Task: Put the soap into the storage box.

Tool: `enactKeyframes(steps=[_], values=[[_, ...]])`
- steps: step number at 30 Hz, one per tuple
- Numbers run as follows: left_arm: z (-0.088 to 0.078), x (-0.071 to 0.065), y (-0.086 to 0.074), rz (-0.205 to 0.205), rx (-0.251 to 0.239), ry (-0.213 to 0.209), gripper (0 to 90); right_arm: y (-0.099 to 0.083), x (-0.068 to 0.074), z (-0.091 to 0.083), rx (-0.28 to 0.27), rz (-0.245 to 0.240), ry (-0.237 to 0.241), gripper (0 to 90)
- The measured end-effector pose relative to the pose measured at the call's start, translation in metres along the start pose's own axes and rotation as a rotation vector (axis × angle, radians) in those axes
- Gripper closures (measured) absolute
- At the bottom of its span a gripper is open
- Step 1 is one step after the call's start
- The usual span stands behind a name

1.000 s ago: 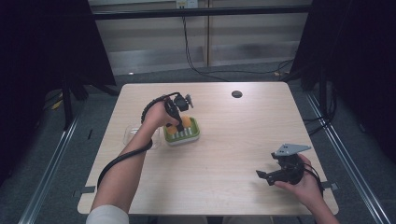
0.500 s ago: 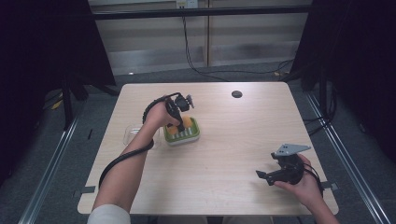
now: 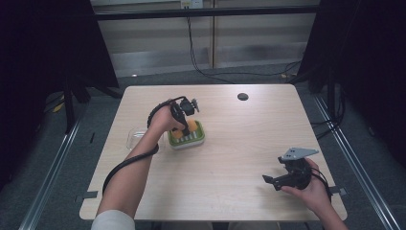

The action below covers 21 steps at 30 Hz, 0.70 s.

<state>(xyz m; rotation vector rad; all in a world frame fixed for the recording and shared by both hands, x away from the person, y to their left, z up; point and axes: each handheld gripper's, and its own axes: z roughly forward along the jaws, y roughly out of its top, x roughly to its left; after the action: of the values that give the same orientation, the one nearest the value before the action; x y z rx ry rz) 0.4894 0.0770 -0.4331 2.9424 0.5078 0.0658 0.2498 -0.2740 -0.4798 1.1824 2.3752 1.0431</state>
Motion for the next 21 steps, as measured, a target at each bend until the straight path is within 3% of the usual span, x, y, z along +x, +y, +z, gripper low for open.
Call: enactKeyframes(steps=[1, 6, 11, 21], values=[[0.0011, -0.0011, -0.0001, -0.018, -0.012, 0.000, 49.7, 0.0000, 0.0000, -0.0001, -0.001, 0.001, 0.001, 5.6], [0.0030, -0.0002, -0.0003, 0.006, 0.003, 0.001, 49.7, 0.0001, 0.0003, 0.0000, 0.000, 0.001, 0.001, 5.6], [0.0045, -0.0011, 0.0000, -0.018, -0.007, -0.001, 49.7, 0.0000, 0.0000, -0.0001, 0.001, 0.001, 0.001, 5.6], [0.0084, -0.0006, -0.0002, -0.020, -0.011, -0.002, 49.6, -0.0001, 0.0003, 0.0003, 0.002, -0.001, 0.002, 5.6]])
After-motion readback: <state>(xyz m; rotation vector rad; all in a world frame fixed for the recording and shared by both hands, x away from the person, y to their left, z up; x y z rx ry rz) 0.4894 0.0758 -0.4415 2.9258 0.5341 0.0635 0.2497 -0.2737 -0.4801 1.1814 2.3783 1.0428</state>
